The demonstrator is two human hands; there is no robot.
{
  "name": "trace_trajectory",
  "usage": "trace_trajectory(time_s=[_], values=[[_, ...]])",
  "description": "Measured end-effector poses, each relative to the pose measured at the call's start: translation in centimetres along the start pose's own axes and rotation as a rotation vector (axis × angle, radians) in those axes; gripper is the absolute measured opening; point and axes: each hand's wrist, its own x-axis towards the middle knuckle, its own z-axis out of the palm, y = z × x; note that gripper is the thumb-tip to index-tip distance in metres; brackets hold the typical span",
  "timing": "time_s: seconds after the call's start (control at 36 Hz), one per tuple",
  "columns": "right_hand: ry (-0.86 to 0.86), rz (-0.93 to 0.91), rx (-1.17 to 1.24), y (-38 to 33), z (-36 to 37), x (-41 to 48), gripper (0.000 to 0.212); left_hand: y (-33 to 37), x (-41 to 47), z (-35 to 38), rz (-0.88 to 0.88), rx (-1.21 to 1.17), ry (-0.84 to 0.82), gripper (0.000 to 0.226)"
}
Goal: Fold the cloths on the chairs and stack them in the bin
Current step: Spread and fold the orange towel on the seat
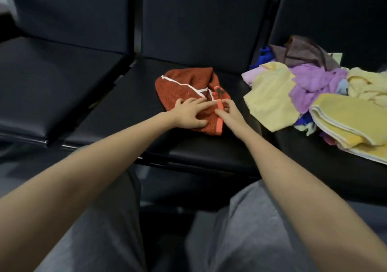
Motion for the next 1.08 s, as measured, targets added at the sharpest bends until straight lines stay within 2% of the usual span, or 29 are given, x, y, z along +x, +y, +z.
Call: trace_trajectory(time_s=[0.08, 0.17, 0.25, 0.36, 0.42, 0.5, 0.53, 0.56, 0.61, 0.67, 0.69, 0.75, 0.81, 0.89, 0.94, 0.97, 1.03, 1.08], values=[[-0.104, 0.028, 0.008, -0.8, 0.2, 0.0, 0.064, -0.3, -0.1, 0.4, -0.003, 0.128, -0.004, 0.051], [-0.222, 0.016, 0.022, -1.7, 0.0, -0.4, 0.071, 0.0, 0.0, -0.5, 0.049, 0.177, 0.02, 0.04], [-0.34, -0.009, -0.044, -1.9, -0.3, -1.1, 0.085, 0.1, 0.2, -1.3, 0.058, 0.105, 0.153, 0.028], [-0.325, -0.063, -0.288, -2.0, -0.4, -1.8, 0.107, -0.7, 0.0, -2.4, 0.08, -0.11, 0.457, 0.016], [-0.231, -0.108, -0.314, -2.4, 0.0, -2.0, 0.097, -0.9, -0.3, -3.0, 0.12, -0.243, 0.521, 0.017], [-0.005, -0.207, -0.269, -3.0, 0.9, -1.4, 0.038, -1.0, -1.0, -3.8, 0.224, -0.298, 0.569, 0.017], [0.046, -0.225, -0.238, -3.5, 1.1, -1.3, 0.025, -1.0, -1.3, -4.2, 0.248, -0.338, 0.583, 0.012], [0.069, -0.247, -0.196, -3.9, 1.2, -1.3, 0.025, -1.0, -1.7, -4.6, 0.258, -0.4, 0.584, 0.007], [0.047, -0.299, -0.116, -4.7, 1.2, -1.2, 0.045, -0.8, -2.6, -5.8, 0.251, -0.47, 0.47, 0.012], [0.021, -0.42, -0.166, -5.2, 1.1, -1.3, 0.058, -1.2, -3.4, -6.7, 0.242, -0.322, 0.283, 0.014], [0.018, -0.503, -0.222, -5.3, 1.1, -1.2, 0.061, -1.4, -3.7, -6.8, 0.239, -0.189, 0.25, 0.019], [0.014, -0.608, -0.277, -5.3, 1.3, -1.1, 0.059, -2.2, -4.1, -6.8, 0.244, 0.057, 0.296, 0.025], [0.053, -0.639, -0.272, -5.5, 1.5, -1.1, 0.05, -2.8, -4.4, -6.7, 0.254, 0.153, 0.409, 0.022], [0.142, -0.676, -0.234, -6.0, 1.4, -1.6, 0.04, -3.3, -4.8, -7.0, 0.288, 0.134, 0.553, 0.017], [0.134, -0.619, -0.177, -6.7, 1.1, -2.3, 0.029, -3.0, -5.3, -7.2, 0.272, 0.097, 0.638, 0.017], [0.113, -0.578, -0.168, -6.9, 1.0, -2.4, 0.021, -2.6, -5.6, -7.3, 0.245, 0.075, 0.669, 0.016], [0.055, -0.52, -0.192, -7.2, 0.5, -2.3, 0.027, -2.0, -5.9, -7.3, 0.135, 0.042, 0.714, 0.009], [-0.077, -0.461, -0.237, -7.4, -0.1, -2.4, 0.031, -1.7, -6.0, -7.6, -0.048, 0.024, 0.683, 0.023]])
